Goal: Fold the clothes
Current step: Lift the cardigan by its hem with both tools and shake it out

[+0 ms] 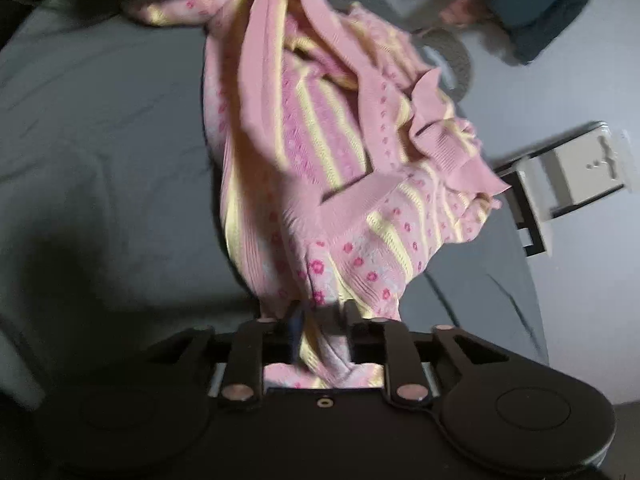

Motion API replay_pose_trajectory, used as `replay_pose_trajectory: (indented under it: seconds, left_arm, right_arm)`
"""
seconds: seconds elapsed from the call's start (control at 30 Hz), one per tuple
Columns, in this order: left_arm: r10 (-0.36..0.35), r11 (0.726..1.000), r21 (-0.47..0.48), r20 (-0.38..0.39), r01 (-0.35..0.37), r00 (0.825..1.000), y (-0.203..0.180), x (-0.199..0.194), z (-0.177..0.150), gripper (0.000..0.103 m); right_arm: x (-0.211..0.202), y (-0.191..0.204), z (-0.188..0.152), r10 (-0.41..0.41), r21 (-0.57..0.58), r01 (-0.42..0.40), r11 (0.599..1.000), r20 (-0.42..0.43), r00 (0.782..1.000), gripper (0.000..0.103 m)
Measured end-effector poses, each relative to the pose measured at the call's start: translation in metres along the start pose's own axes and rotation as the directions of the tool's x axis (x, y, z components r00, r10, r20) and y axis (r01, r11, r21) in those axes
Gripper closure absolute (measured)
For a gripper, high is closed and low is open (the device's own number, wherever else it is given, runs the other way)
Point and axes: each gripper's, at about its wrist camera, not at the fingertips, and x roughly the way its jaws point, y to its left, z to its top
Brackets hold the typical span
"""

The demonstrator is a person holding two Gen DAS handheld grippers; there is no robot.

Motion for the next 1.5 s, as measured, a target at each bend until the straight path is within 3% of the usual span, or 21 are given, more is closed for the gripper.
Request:
replay_pose_trajectory:
  seconds: [0.2,0.23,0.27,0.33,0.43,0.53,0.67,0.77,0.83,0.9,0.97,1.03,1.07,1.1,1.13,1.27,1.33,1.37,1.4,1.43,1.5]
  left_arm:
    - [0.001,1.0,-0.01,-0.005,-0.001,1.0,-0.002,0.0,0.0,0.094]
    - [0.003,1.0,-0.011,-0.005,-0.003,1.0,-0.003,-0.001,0.0,0.094]
    - [0.006,1.0,-0.009,-0.006,-0.006,1.0,-0.004,-0.001,0.0,0.094]
    - [0.014,1.0,-0.006,-0.006,-0.014,1.0,-0.005,-0.001,0.0,0.095]
    - [0.044,0.999,-0.002,0.004,-0.044,0.999,-0.005,-0.004,0.003,0.095]
    - [0.138,0.99,-0.019,0.044,-0.137,0.989,0.005,-0.019,0.014,0.094]
    - [0.323,0.945,-0.078,0.11,-0.316,0.94,0.036,-0.057,0.045,0.094]
    - [0.442,0.897,-0.088,0.179,-0.434,0.879,0.065,-0.092,0.079,0.094]
    - [0.519,0.853,-0.091,0.244,-0.513,0.819,0.086,-0.118,0.104,0.094]
    - [0.592,0.798,-0.093,0.311,-0.596,0.744,0.109,-0.144,0.129,0.094]
    - [0.657,0.733,-0.114,0.375,-0.671,0.654,0.135,-0.171,0.154,0.094]
    - [0.71,0.667,-0.151,0.426,-0.729,0.561,0.159,-0.196,0.177,0.094]
    - [0.732,0.635,-0.173,0.447,-0.753,0.515,0.171,-0.208,0.188,0.094]
    - [0.746,0.611,-0.188,0.463,-0.769,0.479,0.181,-0.217,0.198,0.094]
    - [0.737,0.619,-0.17,0.464,-0.767,0.492,0.184,-0.212,0.201,0.094]
    - [0.698,0.652,-0.098,0.464,-0.752,0.545,0.195,-0.191,0.215,0.094]
    - [0.678,0.667,-0.061,0.462,-0.743,0.571,0.2,-0.181,0.222,0.094]
    - [0.668,0.674,-0.043,0.461,-0.737,0.584,0.203,-0.175,0.226,0.094]
    - [0.658,0.681,-0.025,0.459,-0.732,0.597,0.206,-0.17,0.229,0.094]
    - [0.644,0.693,-0.006,0.454,-0.721,0.616,0.208,-0.162,0.232,0.094]
    - [0.582,0.757,0.045,0.407,-0.652,0.704,0.206,-0.122,0.232,0.094]
  right_arm:
    - [0.004,0.02,0.003,-0.078,0.018,0.077,0.997,0.031,0.996,0.067]
    - [0.005,0.023,0.003,-0.1,0.025,0.099,0.995,0.042,0.994,0.072]
    - [0.005,0.026,0.002,-0.123,0.032,0.121,0.992,0.052,0.991,0.089]
    - [0.004,0.026,-0.001,-0.178,0.062,0.174,0.983,0.075,0.981,0.095]
    - [-0.008,0.02,-0.007,-0.298,0.145,0.278,0.95,0.143,0.944,0.096]
    - [-0.023,0.008,-0.012,-0.447,0.243,0.399,0.884,0.191,0.874,0.096]
    - [-0.057,-0.022,-0.02,-0.632,0.411,0.52,0.749,0.208,0.746,0.096]
    - [-0.097,-0.05,-0.024,-0.741,0.515,0.57,0.64,0.22,0.634,0.096]
    - [-0.132,-0.068,-0.025,-0.815,0.559,0.612,0.56,0.241,0.526,0.096]
    - [-0.172,-0.085,-0.026,-0.878,0.598,0.648,0.472,0.255,0.404,0.096]
    - [-0.214,-0.102,-0.027,-0.927,0.638,0.672,0.375,0.263,0.267,0.096]
    - [-0.257,-0.115,-0.029,-0.956,0.679,0.681,0.273,0.269,0.116,0.096]
    - [-0.278,-0.12,-0.03,-0.961,0.697,0.678,0.234,0.271,0.054,0.096]
    - [-0.295,-0.125,-0.031,-0.962,0.71,0.673,0.208,0.275,0.007,0.096]
    - [-0.309,-0.132,-0.031,-0.96,0.716,0.67,0.197,0.28,-0.016,0.096]
    - [-0.319,-0.166,-0.025,-0.955,0.664,0.711,0.233,0.296,0.037,0.096]
    - [-0.312,-0.176,-0.021,-0.954,0.648,0.727,0.228,0.298,0.033,0.096]
    - [-0.305,-0.182,-0.017,-0.954,0.635,0.736,0.236,0.296,0.05,0.096]
    - [-0.294,-0.19,-0.013,-0.951,0.618,0.741,0.262,0.298,0.087,0.096]
    - [-0.279,-0.201,-0.008,-0.942,0.598,0.741,0.307,0.303,0.145,0.096]
    - [-0.24,-0.224,0.004,-0.92,0.54,0.749,0.383,0.293,0.26,0.096]
